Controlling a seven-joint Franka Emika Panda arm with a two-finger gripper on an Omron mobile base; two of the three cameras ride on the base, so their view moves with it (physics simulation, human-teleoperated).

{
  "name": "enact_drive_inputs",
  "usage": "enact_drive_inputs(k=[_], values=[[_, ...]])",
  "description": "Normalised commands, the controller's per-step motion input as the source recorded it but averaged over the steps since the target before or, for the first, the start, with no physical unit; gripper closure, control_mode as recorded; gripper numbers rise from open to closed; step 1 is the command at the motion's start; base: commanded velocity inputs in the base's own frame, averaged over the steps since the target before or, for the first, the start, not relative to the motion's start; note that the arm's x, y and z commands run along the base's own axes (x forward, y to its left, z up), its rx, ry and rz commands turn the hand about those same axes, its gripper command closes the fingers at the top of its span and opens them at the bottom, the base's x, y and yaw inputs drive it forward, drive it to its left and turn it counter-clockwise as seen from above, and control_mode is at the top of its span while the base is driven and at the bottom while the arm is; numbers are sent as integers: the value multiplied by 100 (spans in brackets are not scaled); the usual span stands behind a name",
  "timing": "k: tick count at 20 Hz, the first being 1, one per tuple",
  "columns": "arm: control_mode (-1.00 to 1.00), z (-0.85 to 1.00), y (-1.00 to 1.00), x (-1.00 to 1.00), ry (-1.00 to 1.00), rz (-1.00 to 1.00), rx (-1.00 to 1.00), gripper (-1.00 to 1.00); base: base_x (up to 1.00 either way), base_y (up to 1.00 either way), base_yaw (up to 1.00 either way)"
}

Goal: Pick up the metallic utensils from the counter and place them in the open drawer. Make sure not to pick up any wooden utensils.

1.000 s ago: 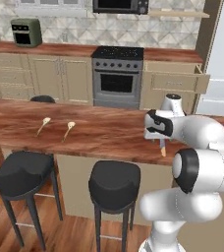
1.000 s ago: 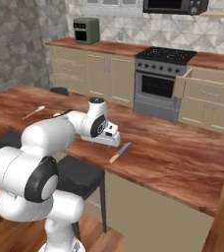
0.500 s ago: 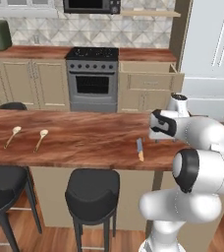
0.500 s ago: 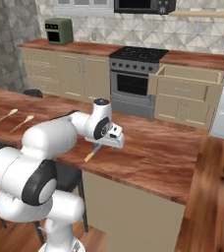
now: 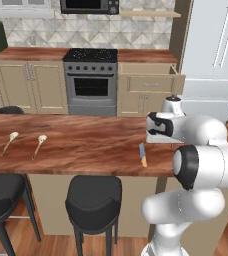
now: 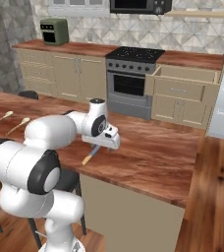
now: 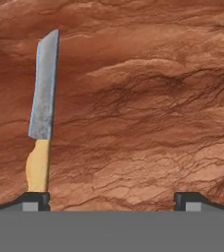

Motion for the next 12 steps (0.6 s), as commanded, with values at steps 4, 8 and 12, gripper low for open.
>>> enact_drive_inputs(k=[4, 8, 12], values=[[-100, -47, 39, -1, 19, -6, -1, -100, 0, 0, 0], [-100, -23, 45, 0, 8, -11, 0, -100, 0, 0, 0], [-100, -3, 36, -1, 1, -6, 1, -100, 0, 0, 0]])
